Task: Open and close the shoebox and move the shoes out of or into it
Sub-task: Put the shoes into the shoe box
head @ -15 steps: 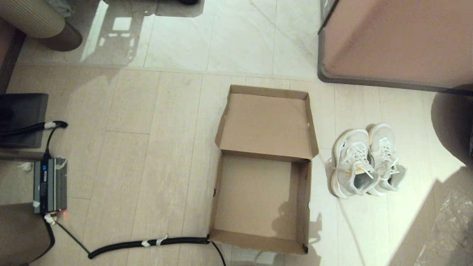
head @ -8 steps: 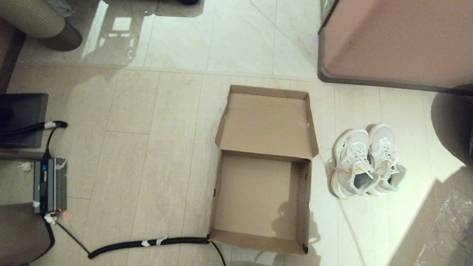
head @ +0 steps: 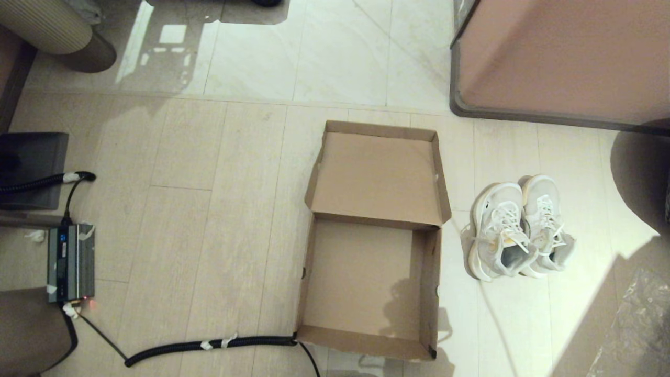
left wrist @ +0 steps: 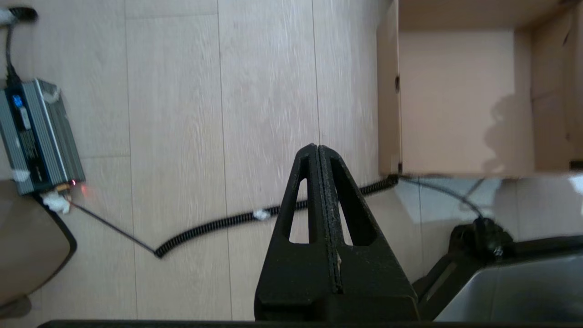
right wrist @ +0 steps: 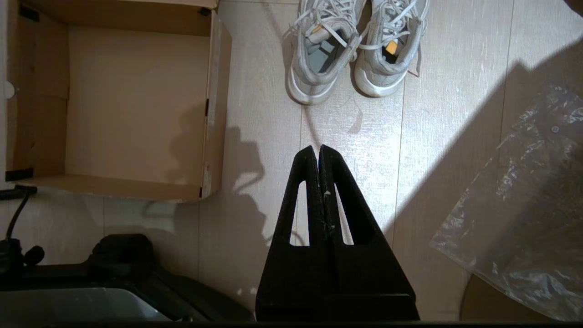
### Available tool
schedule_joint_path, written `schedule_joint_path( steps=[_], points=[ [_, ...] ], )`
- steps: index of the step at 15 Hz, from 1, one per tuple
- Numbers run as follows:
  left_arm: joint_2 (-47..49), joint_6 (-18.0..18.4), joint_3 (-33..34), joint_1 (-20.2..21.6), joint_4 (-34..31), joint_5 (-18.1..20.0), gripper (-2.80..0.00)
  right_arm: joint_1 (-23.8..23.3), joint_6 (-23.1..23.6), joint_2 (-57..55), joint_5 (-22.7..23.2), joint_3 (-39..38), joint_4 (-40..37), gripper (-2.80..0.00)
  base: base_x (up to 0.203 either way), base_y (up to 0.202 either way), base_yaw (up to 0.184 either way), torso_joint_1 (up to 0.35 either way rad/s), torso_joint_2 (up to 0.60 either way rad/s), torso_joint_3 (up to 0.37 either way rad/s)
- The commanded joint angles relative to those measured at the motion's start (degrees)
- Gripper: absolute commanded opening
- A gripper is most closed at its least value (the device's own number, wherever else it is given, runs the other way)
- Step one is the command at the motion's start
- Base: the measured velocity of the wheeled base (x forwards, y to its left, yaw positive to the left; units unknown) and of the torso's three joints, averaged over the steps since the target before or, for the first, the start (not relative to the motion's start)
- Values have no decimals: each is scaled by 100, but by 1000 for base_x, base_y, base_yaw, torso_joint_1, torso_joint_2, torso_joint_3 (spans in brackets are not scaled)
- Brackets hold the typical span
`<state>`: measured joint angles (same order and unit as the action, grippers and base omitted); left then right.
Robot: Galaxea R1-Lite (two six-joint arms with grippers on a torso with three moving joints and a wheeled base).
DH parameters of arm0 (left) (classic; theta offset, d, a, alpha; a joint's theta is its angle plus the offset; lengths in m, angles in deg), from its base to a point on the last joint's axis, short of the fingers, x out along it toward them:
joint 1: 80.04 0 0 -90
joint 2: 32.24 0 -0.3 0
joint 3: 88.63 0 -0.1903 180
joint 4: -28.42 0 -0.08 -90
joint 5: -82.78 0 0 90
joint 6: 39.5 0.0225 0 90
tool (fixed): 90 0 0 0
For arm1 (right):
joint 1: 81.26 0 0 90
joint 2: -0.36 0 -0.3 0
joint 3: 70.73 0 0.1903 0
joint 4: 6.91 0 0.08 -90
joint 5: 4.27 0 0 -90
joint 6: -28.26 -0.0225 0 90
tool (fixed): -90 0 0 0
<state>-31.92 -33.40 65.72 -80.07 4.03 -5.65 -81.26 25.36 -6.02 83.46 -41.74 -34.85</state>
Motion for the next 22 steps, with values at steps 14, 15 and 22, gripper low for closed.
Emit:
schedule_joint_path(
  steps=[14,15,22],
  points=[
    [7091,-822,-2111,-58,2533,648,-280,-241,-1436,-7752,64,3591,628,0,0,0,0,0,0,0],
    [7511,-823,-2139,-80,3075,885,-280,-308,-1435,-8047,16,3655,905,0,0,0,0,0,0,0],
    [9479,-2920,-3273,-1854,3988,732,-280,-978,-1375,-9253,-41,4155,1247,0,0,0,0,0,0,0]
  ],
)
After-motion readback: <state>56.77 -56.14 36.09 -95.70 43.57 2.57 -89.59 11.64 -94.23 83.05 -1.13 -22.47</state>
